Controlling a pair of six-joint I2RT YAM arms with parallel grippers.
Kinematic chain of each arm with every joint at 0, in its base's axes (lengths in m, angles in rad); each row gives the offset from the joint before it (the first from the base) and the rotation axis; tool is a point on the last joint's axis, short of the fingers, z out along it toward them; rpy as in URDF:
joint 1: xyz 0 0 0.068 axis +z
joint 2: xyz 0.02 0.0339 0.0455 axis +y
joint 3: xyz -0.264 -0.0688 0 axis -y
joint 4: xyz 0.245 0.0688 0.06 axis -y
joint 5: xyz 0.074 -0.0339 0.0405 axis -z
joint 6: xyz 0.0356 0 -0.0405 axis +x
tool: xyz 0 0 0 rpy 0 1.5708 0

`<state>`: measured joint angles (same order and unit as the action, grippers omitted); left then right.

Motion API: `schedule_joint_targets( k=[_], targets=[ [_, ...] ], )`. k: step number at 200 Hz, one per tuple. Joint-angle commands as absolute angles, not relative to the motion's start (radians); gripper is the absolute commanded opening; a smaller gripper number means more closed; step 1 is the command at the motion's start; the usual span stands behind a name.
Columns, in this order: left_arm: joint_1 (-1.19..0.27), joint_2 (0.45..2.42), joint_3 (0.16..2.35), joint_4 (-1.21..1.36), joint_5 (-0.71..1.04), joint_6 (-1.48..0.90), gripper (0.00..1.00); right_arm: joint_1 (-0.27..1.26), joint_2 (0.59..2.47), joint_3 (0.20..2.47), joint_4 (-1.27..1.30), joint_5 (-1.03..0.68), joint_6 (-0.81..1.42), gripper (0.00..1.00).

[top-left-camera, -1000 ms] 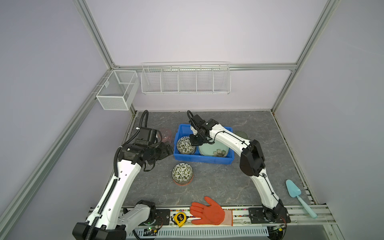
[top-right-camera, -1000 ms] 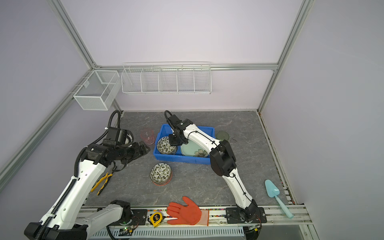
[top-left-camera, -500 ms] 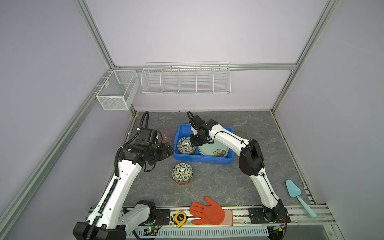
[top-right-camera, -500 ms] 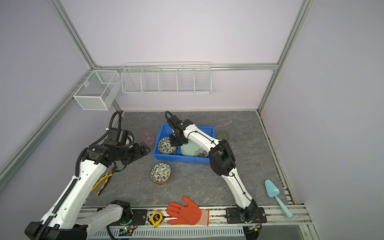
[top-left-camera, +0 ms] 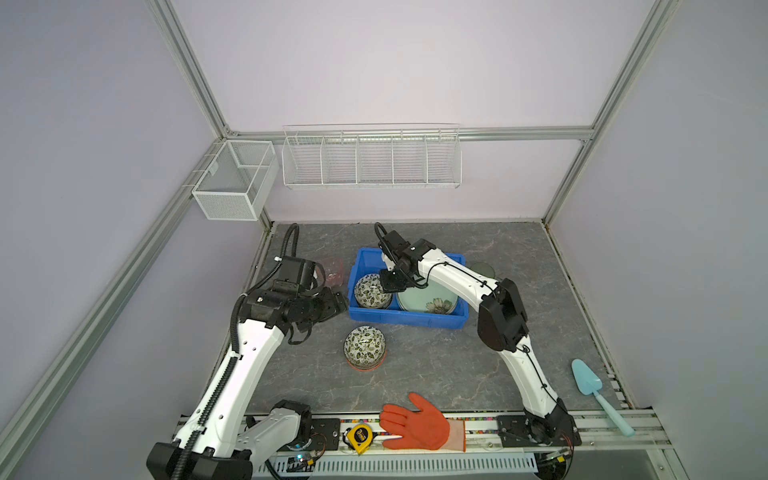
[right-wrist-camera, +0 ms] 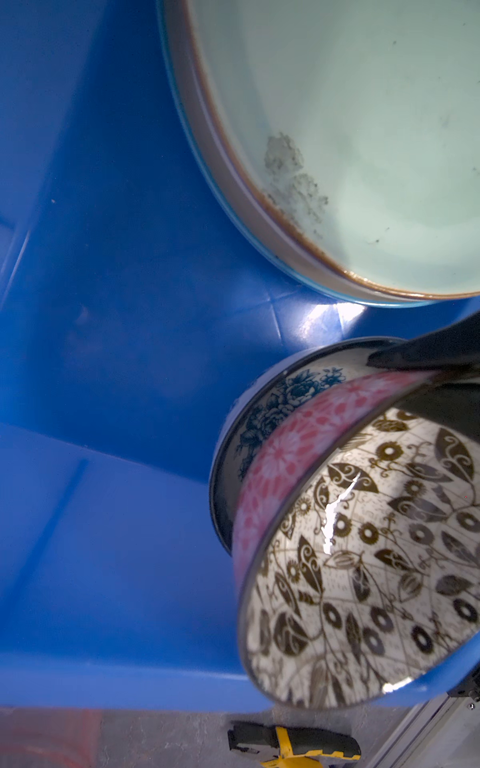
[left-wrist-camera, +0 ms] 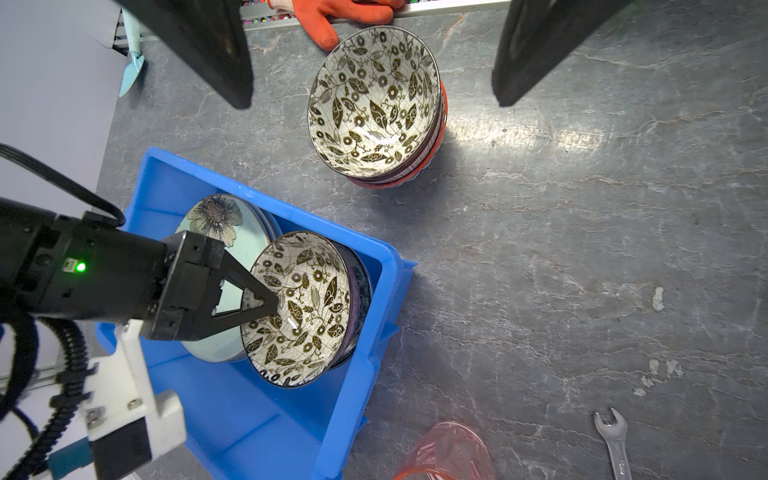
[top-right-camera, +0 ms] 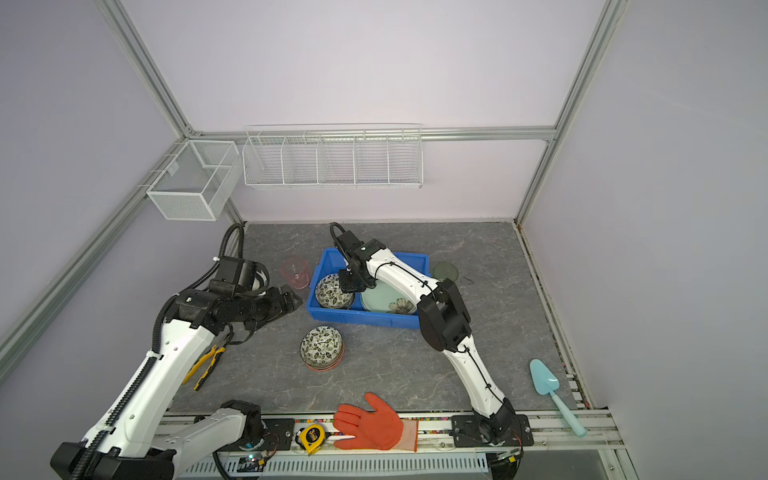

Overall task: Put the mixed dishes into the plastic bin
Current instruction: 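Lower the leaf-pattern bowl into the bin beside the blue-and-white bowl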

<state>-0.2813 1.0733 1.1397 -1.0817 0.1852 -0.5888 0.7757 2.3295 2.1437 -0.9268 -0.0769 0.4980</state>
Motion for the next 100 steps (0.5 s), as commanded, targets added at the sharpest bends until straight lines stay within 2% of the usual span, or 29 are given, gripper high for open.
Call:
schedule_joint_targets(
  k=[1,51,100],
  targets=[
    [-0.273,1.066,1.127,-1.083,0.197,-0.578,0.90,0.779,2.350,2.135,-0.902,-0.100,0.505,0.11],
    [-0.273,1.067,1.124,-1.078,0.204,-0.581,0.90,0.779,2.354,2.134,-0.897,-0.101,0.508,0.12],
    [-0.273,1.066,1.118,-1.075,0.205,-0.580,0.90,0.783,2.346,2.134,-0.894,-0.097,0.509,0.18]
  ],
)
